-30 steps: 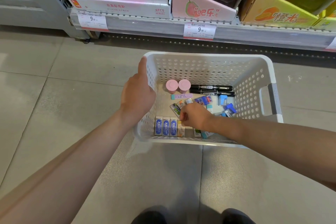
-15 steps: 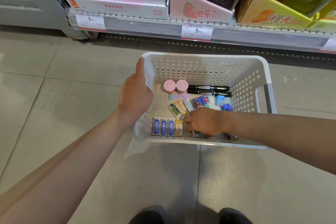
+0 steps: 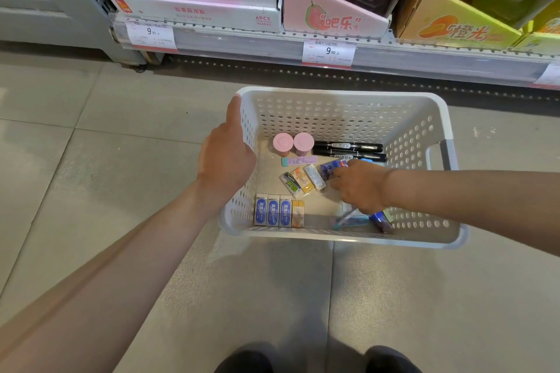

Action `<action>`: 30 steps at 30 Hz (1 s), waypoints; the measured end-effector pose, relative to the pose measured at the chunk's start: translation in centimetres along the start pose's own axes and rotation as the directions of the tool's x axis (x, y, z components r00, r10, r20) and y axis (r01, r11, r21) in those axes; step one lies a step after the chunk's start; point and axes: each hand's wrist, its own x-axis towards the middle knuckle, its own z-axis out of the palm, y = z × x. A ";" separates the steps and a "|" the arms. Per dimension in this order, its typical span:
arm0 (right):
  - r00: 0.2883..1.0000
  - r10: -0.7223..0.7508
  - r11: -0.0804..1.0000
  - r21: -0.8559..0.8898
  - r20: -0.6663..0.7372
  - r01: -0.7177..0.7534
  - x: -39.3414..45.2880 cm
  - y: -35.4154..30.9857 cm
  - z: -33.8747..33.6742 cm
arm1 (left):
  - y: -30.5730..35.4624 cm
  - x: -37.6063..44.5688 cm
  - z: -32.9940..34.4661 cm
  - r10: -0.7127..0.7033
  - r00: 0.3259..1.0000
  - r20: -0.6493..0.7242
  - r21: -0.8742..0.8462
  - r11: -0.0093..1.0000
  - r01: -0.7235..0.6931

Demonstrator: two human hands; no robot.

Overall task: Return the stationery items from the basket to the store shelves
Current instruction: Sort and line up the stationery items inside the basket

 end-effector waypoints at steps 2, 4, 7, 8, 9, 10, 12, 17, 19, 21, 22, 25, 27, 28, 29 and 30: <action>1.000 -0.002 1.000 0.024 0.024 0.002 -0.3 0.5 -0.3 | 0.0 0.0 0.0 0.005 1.000 -0.001 0.001 1.000 -0.005; 0.999 0.018 0.999 0.036 0.032 -0.019 -0.4 0.8 -0.6 | 0.1 -0.1 -0.1 0.003 1.000 -0.003 0.003 1.000 -0.003; 0.998 0.053 0.998 0.016 0.035 -0.054 -0.3 1.5 -0.7 | 0.2 -0.1 -0.2 0.003 1.000 -0.006 0.002 1.000 -0.003; 0.997 0.065 0.998 0.019 0.037 -0.066 -0.2 1.6 -0.7 | 0.2 -0.1 -0.2 0.005 1.000 -0.007 0.001 1.000 -0.005; 0.997 0.078 0.996 0.031 0.026 -0.078 -0.1 1.8 -0.7 | 0.2 -0.1 -0.2 0.004 1.000 -0.007 0.000 1.000 -0.004; 0.995 0.095 0.994 0.049 -0.002 -0.095 0.1 1.8 -0.6 | 0.1 -0.1 -0.1 0.002 1.000 -0.007 0.000 1.000 -0.002; 0.981 0.145 0.985 0.107 -0.126 -0.132 0.6 1.5 -0.6 | 0.1 0.0 0.0 -0.009 1.000 -0.003 0.000 1.000 0.009; 0.883 0.351 0.860 0.480 -0.311 -0.173 3.5 -0.4 -0.9 | 0.2 -0.1 0.0 -0.010 1.000 0.001 -0.017 1.000 0.010; 0.875 0.387 0.827 0.529 -0.292 -0.190 4.7 -1.0 -1.0 | 0.0 0.0 0.1 -0.002 1.000 -0.002 -0.016 1.000 0.002; 0.874 0.402 0.822 0.528 -0.271 -0.214 5.8 -1.4 -1.0 | -0.3 0.0 0.2 0.008 1.000 -0.012 0.000 1.000 -0.008; 0.871 0.416 0.815 0.533 -0.261 -0.229 6.1 -1.5 -1.0 | -0.4 0.1 0.2 0.013 1.000 -0.016 0.010 1.000 -0.013; 0.866 0.437 0.789 0.566 -0.243 -0.239 6.8 -1.6 -1.0 | -0.5 0.1 0.3 0.018 1.000 -0.023 0.027 0.999 -0.018; 0.864 0.440 0.782 0.577 -0.244 -0.236 6.9 -1.6 -1.0 | -0.5 0.1 0.3 0.018 1.000 -0.022 0.024 1.000 -0.018; 0.863 0.441 0.782 0.578 -0.245 -0.235 7.0 -1.6 -1.0 | -0.4 0.1 0.3 0.021 1.000 -0.021 0.023 1.000 -0.020; 0.862 0.443 0.778 0.583 -0.247 -0.233 7.0 -1.6 -1.1 | -0.4 0.1 0.3 0.023 1.000 -0.019 0.023 0.999 -0.023; 0.862 0.446 0.770 0.594 -0.242 -0.232 6.9 -1.6 -1.1 | -0.3 0.1 0.3 0.025 1.000 -0.018 0.022 0.999 -0.024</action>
